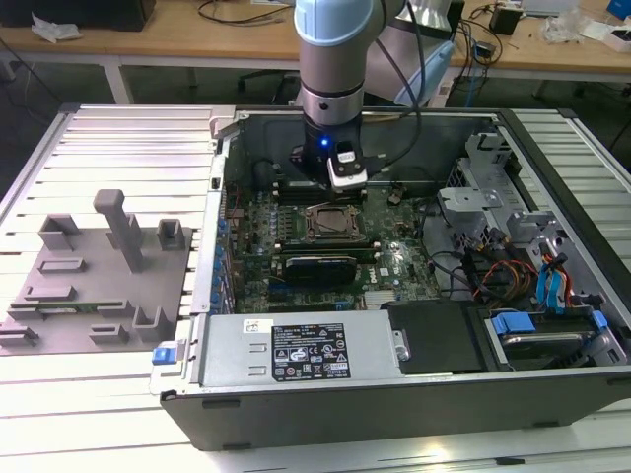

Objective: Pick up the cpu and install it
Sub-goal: 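Install the first cpu locking lever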

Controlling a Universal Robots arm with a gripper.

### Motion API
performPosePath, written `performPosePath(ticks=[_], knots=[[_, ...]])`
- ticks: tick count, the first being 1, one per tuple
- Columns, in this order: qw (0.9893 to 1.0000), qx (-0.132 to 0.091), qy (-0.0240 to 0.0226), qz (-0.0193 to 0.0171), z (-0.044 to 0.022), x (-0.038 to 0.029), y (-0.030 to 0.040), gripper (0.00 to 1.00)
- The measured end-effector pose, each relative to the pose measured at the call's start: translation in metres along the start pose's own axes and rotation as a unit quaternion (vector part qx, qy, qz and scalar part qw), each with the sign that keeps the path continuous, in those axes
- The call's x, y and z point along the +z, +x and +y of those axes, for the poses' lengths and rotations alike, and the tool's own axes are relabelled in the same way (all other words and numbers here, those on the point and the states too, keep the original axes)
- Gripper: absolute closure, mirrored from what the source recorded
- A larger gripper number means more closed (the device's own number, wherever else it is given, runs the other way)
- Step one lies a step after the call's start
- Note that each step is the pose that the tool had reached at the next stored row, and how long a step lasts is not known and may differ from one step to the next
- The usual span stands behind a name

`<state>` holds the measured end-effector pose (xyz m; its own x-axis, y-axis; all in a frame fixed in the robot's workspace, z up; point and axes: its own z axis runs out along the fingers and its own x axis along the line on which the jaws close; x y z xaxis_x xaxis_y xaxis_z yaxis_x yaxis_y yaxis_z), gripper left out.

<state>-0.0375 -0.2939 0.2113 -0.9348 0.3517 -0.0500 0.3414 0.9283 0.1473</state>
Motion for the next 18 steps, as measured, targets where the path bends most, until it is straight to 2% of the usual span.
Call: performPosePath(ticks=[3,7,11,13,14,16,18], knots=[[0.9998,-0.019,0.0006,0.0021,0.0017,0.0004,0.0005,0.89],[0.9998,-0.02,0.0039,0.0012,0.0027,0.0011,-0.0019,0.89],[0.9998,-0.02,0.0046,0.0009,0.0031,0.0012,-0.0023,0.89],[0.9997,-0.021,0.0109,-0.0012,0.0041,0.0018,-0.0019,0.89],[0.9996,-0.021,0.018,-0.0037,0.0044,0.0026,-0.0017,0.89],[0.9995,-0.022,0.0239,-0.0057,0.0048,0.004,-0.0016,0.89],[0.9994,-0.022,0.0252,-0.0061,0.0055,0.0048,-0.0018,0.89]])
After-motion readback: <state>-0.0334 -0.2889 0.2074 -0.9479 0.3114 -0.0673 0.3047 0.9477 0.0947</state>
